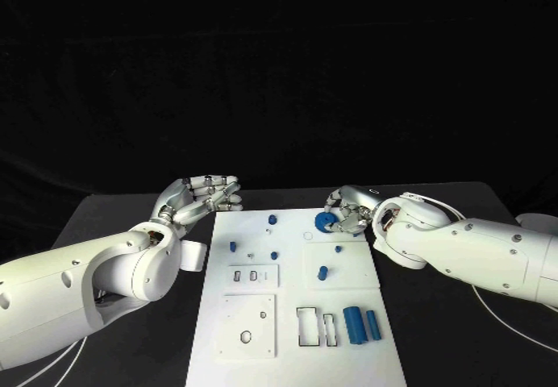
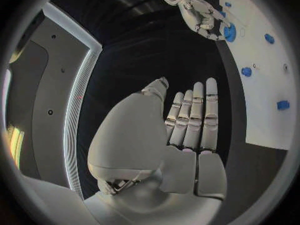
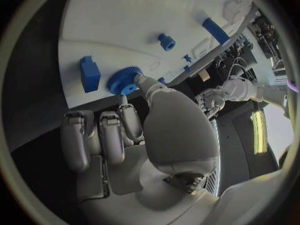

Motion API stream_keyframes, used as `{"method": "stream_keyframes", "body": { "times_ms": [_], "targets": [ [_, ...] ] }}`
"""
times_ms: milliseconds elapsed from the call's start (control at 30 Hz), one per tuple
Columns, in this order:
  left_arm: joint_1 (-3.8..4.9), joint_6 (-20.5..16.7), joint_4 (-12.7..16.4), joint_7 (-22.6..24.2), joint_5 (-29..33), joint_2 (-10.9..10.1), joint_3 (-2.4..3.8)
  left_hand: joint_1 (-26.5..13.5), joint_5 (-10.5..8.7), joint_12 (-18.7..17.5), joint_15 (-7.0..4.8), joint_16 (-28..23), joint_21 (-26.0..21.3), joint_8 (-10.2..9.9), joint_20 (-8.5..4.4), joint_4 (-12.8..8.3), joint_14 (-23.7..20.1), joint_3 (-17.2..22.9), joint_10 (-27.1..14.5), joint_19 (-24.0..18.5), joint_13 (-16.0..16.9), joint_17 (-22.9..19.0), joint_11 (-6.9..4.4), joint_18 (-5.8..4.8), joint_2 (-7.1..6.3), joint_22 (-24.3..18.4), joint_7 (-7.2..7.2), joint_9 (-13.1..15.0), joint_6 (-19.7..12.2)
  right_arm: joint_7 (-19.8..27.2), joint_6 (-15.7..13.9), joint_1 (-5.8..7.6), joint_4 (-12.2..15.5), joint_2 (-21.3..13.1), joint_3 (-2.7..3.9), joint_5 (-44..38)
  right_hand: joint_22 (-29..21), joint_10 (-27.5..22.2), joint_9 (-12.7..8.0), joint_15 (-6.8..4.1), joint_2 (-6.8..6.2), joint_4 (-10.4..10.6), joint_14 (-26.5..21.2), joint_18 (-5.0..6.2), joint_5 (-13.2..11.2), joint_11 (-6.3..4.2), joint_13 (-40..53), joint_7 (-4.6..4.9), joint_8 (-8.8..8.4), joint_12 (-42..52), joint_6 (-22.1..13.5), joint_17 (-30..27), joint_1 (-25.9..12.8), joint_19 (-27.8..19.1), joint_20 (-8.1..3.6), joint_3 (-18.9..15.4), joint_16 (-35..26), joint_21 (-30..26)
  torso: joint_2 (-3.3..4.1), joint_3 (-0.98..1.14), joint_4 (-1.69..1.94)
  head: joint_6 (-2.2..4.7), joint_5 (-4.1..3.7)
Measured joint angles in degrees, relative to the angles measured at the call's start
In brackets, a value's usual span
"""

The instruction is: Assemble the parts on the task board

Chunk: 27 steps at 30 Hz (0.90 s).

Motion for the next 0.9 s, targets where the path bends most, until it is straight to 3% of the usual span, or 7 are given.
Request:
{"method": "stream_keyframes", "body": {
  "times_ms": [367,600,733,900],
  "targets": [
    [0.0,0.0,0.0,-0.1,0.0,0.0,0.0,0.0,0.0,0.0,0.01,0.0,0.0,0.0,0.0,0.0,0.0,0.0,0.0,0.0,0.0,0.0,0.0,0.0,0.0,0.0,0.0,0.0,0.0,0.0,0.9,-0.05,-0.4,0.3,0.1,-0.4,0.0,0.2,-0.3,0.0,0.0,0.3,0.0,0.0,0.0,-0.16,0.0,-0.03,0.0,0.3,1.1,0.0,0.0,0.0,0.0,1.1,0.0,0.0,0.03,0.03,0.03,-0.12,-0.01],
    [0.0,0.0,0.0,-0.1,0.0,0.0,0.0,0.0,0.0,0.0,0.01,0.0,0.0,0.0,0.0,0.0,0.0,0.0,0.0,0.0,0.0,0.0,0.0,0.0,0.0,0.0,0.0,0.0,0.0,0.2,0.1,-0.26,-0.5,0.4,0.17,-1.1,0.0,1.5,-2.1,0.0,0.68,0.3,0.0,0.0,-2.0,-0.72,0.0,-0.48,0.15,1.5,4.6,0.0,0.7,0.0,0.0,5.6,0.0,0.4,0.03,0.07,0.05,-0.29,0.06],
    [0.0,0.0,-0.1,-0.1,0.0,0.0,0.0,0.0,0.0,0.0,0.0,0.0,0.0,0.0,0.0,0.0,0.0,0.0,0.0,0.0,0.0,0.0,0.0,0.0,0.0,0.0,0.0,0.0,0.0,0.2,-0.9,-0.47,-0.2,0.4,0.09,-2.1,0.0,1.8,-2.8,-0.22,0.67,-0.1,-0.2,-0.88,-2.2,-1.03,0.0,-0.69,-0.29,1.6,6.0,0.0,0.7,0.0,0.0,7.5,0.0,0.5,0.03,0.06,0.04,-0.3,0.09],
    [0.0,0.0,-0.1,-0.2,0.0,0.0,0.0,0.0,0.0,0.0,0.0,0.0,0.0,0.0,0.0,0.2,0.0,0.2,0.0,0.0,0.0,0.1,0.0,0.0,0.0,0.1,0.0,-0.1,0.0,0.3,-2.7,-0.73,0.9,0.2,-0.1,-4.3,0.0,2.6,-3.2,-0.35,0.35,-1.1,-0.1,-0.88,-0.9,-1.34,0.0,-0.48,-0.47,2.5,6.5,0.0,0.4,0.2,-0.25,9.3,0.2,1.1,0.03,0.06,0.02,-0.24,0.14]
  ]
}}
